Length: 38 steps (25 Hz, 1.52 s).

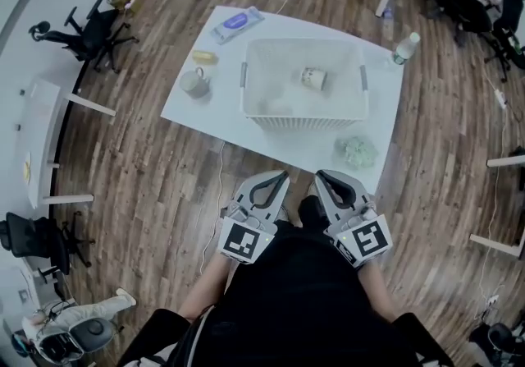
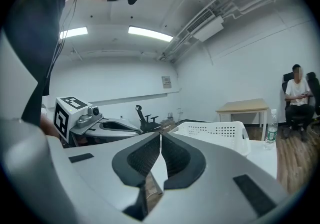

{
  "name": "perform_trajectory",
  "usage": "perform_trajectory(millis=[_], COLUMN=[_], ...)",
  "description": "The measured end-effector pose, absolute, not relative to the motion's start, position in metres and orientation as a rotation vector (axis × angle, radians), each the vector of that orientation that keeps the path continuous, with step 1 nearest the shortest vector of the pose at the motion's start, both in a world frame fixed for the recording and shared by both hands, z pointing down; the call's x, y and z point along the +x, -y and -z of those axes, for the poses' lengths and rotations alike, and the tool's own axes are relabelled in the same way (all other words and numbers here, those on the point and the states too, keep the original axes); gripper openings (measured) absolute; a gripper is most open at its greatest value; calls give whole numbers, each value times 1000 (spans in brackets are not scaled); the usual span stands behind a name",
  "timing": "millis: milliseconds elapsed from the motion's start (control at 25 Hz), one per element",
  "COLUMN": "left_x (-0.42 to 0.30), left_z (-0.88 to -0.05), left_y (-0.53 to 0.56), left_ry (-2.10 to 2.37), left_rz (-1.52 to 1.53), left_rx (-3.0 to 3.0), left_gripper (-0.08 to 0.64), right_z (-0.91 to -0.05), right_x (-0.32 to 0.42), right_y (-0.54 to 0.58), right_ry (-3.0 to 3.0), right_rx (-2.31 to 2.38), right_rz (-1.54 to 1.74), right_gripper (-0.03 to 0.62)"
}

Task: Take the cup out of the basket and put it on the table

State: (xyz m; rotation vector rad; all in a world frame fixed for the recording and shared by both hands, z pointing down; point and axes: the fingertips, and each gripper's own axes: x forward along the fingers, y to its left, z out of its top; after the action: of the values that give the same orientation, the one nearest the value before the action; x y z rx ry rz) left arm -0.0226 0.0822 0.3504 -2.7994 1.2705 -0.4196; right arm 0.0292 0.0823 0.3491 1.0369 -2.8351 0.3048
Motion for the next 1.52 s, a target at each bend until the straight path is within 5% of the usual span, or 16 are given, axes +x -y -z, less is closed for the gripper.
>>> perform_trajectory(millis=[440,920,1520], left_x=[10,12,40], left_z=[-351,-377,-517], left_y=[8,129,208], left_ry=[-1350,-879,-193], left_rz=[509,899,1398], left_rx=[-2760,-2628,-2302], left_gripper=[9,14,171], right_z=[-341,-355,-367], right_x=[74,95,89], right_y=[-16,15,9], right_ry=[2861,2724,2569], right_rx=[1028,1308,1519], right_rz=[-283,-343,-416], right_gripper=[26,26,26])
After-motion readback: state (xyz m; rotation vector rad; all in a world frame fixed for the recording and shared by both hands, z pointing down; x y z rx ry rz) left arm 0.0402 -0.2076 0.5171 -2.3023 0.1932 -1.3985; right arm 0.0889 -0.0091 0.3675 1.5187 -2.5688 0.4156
